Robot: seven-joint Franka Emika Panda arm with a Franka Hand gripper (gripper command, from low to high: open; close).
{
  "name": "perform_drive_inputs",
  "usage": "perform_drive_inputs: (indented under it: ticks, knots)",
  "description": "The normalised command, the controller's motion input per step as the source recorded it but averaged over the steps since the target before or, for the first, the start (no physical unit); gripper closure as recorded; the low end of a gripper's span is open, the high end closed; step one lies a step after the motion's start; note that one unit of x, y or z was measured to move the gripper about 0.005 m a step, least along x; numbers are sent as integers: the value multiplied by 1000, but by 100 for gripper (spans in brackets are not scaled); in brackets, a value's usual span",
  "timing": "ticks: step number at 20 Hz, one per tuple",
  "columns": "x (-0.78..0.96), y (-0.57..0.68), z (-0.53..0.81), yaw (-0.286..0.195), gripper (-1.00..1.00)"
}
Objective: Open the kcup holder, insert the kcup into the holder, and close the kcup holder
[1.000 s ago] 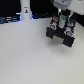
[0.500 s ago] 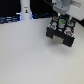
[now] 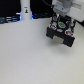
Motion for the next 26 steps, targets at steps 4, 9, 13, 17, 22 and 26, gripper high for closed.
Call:
perform_drive_inputs:
  ticks: [4, 9, 13, 17, 22, 26]
  knots:
    - [208, -80, 538, 106, -100]
    - [373, -379, 508, 89, -100]
    - [516, -454, 381, 45, -100]
    - [594, -441, 288, 34, -100]
    - [694, -415, 205, 13, -100]
    - [808, -326, 98, 2, -100]
